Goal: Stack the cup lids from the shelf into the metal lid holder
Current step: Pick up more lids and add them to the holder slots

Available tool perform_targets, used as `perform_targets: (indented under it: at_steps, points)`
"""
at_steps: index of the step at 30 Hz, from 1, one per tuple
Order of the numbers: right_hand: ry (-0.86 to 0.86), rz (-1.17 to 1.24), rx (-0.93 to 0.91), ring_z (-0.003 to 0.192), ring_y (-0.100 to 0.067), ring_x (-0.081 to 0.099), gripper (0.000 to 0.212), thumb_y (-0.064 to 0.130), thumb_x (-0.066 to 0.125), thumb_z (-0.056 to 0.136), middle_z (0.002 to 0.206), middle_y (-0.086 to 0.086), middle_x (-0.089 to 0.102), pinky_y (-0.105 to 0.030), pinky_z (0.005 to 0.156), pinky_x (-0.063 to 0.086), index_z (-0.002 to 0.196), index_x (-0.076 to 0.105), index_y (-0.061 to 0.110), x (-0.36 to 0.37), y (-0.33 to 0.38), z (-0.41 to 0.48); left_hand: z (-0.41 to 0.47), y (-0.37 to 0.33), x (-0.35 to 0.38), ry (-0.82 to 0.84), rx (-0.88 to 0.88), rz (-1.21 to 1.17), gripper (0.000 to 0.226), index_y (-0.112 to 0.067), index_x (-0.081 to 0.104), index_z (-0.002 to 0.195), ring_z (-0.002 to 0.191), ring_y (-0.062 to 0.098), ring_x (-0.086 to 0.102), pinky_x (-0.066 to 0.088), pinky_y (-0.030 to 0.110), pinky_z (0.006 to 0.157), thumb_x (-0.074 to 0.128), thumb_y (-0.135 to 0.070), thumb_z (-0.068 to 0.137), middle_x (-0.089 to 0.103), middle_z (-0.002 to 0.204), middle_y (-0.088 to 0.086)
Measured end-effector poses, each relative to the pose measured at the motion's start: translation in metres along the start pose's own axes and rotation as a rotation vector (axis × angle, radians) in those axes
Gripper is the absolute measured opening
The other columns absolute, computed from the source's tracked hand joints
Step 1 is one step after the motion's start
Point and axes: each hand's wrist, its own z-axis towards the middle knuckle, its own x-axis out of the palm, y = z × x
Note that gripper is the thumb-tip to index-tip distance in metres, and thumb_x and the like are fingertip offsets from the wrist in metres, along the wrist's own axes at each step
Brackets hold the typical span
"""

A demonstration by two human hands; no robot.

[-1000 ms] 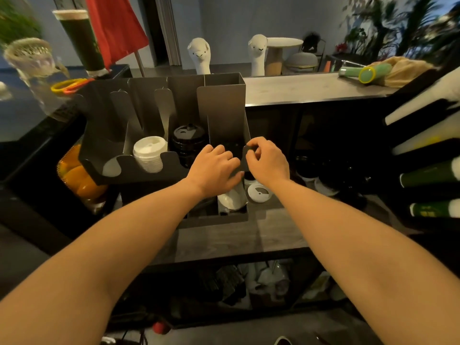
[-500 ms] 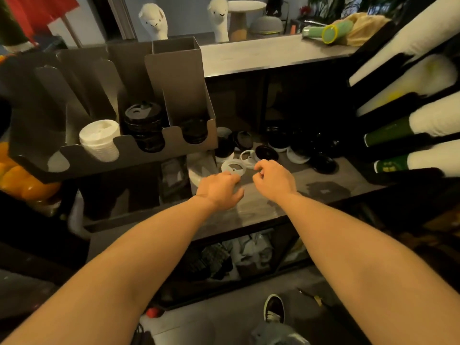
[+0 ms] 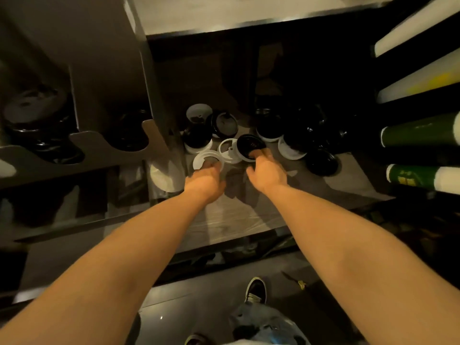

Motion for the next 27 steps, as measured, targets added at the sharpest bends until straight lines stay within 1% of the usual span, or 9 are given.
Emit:
perform_targets:
  at_steps: [3, 6, 10, 13, 15, 18, 20, 23, 27]
  points:
    - [0.071, 0.049, 0.023, 0.111, -0.036, 0.055, 0.043, 0.028, 0.052, 0.100, 0.148, -0.002, 0.028, -0.041, 0.083, 0.045, 0.142, 0.043, 0.025, 0.012, -0.010, 0.017, 0.016, -0.003, 0.015, 0.024, -0.115, -0.115, 0.058, -0.022, 0.028, 0.146, 0.127, 0.037, 0.048, 0.041, 0.047, 0.093, 0.052, -0.043, 0.097, 0.037, 0.145, 0.009]
    - [0.103, 0.170, -0.007, 0.108, -0.037, 0.055, 0.041, 0.019, 0.055, 0.097, 0.147, -0.003, 0.028, -0.042, 0.081, 0.045, 0.137, 0.045, 0.023, 0.024, -0.018, 0.024, 0.023, -0.004, 0.032, -0.031, -0.140, -0.237, 0.056, -0.020, 0.035, 0.142, 0.118, 0.036, 0.053, 0.046, 0.043, 0.091, 0.057, -0.038, 0.094, 0.034, 0.140, 0.008]
    - [-0.027, 0.326, -0.038, 0.102, -0.035, 0.052, 0.022, 0.008, 0.056, 0.093, 0.132, -0.009, 0.038, -0.042, 0.083, 0.045, 0.115, 0.055, 0.009, 0.040, -0.025, 0.029, 0.021, -0.008, 0.046, -0.163, -0.207, -0.400, 0.040, -0.019, 0.048, 0.129, 0.098, 0.038, 0.062, 0.047, 0.038, 0.081, 0.060, -0.028, 0.091, 0.041, 0.131, 0.006]
    - [-0.082, 0.323, -0.063, 0.100, -0.032, 0.049, 0.018, 0.005, 0.057, 0.089, 0.125, -0.008, 0.041, -0.043, 0.082, 0.045, 0.105, 0.054, 0.010, 0.048, -0.027, 0.031, 0.026, -0.005, 0.048, -0.200, -0.232, -0.516, 0.030, -0.015, 0.052, 0.117, 0.095, 0.036, 0.056, 0.046, 0.038, 0.082, 0.061, -0.019, 0.089, 0.045, 0.123, 0.009]
    - [-0.062, 0.413, -0.008, 0.095, -0.029, 0.049, 0.015, 0.008, 0.056, 0.087, 0.114, -0.001, 0.047, -0.039, 0.073, 0.041, 0.098, 0.051, 0.018, 0.048, -0.025, 0.032, 0.031, -0.004, 0.048, -0.201, -0.235, -0.536, 0.023, -0.013, 0.051, 0.110, 0.092, 0.033, 0.051, 0.045, 0.037, 0.083, 0.061, -0.017, 0.089, 0.045, 0.117, 0.010]
    - [-0.071, 0.585, 0.162, 0.087, -0.026, 0.049, 0.012, 0.018, 0.052, 0.089, 0.091, 0.005, 0.052, -0.033, 0.058, 0.026, 0.088, 0.045, 0.028, 0.044, -0.021, 0.037, 0.036, -0.002, 0.048, -0.200, -0.211, -0.518, 0.017, -0.011, 0.052, 0.104, 0.090, 0.031, 0.049, 0.043, 0.035, 0.080, 0.060, -0.016, 0.090, 0.047, 0.110, 0.011]
    - [-0.040, 0.597, 0.169, 0.091, -0.025, 0.046, 0.012, 0.017, 0.054, 0.090, 0.096, 0.007, 0.046, -0.029, 0.062, 0.027, 0.092, 0.045, 0.024, 0.044, -0.019, 0.037, 0.037, 0.000, 0.048, -0.200, -0.200, -0.513, 0.016, -0.010, 0.052, 0.102, 0.090, 0.032, 0.050, 0.040, 0.033, 0.078, 0.061, -0.015, 0.090, 0.048, 0.110, 0.013]
    - [-0.031, 0.394, 0.071, 0.099, -0.028, 0.046, 0.015, 0.018, 0.059, 0.090, 0.115, 0.000, 0.043, -0.033, 0.076, 0.032, 0.103, 0.052, 0.019, 0.044, -0.022, 0.038, 0.040, 0.002, 0.048, -0.174, -0.220, -0.495, 0.017, -0.012, 0.052, 0.104, 0.088, 0.030, 0.049, 0.039, 0.032, 0.077, 0.061, -0.015, 0.090, 0.048, 0.114, 0.013]
    - [-0.012, 0.146, -0.026, 0.111, -0.027, 0.054, 0.021, 0.025, 0.053, 0.098, 0.128, -0.003, 0.050, -0.037, 0.086, 0.038, 0.117, 0.060, 0.020, 0.032, -0.022, 0.045, 0.043, 0.000, 0.043, -0.044, -0.251, -0.487, 0.023, -0.011, 0.045, 0.112, 0.098, 0.035, 0.052, 0.053, 0.047, 0.086, 0.057, -0.017, 0.094, 0.035, 0.118, 0.009]
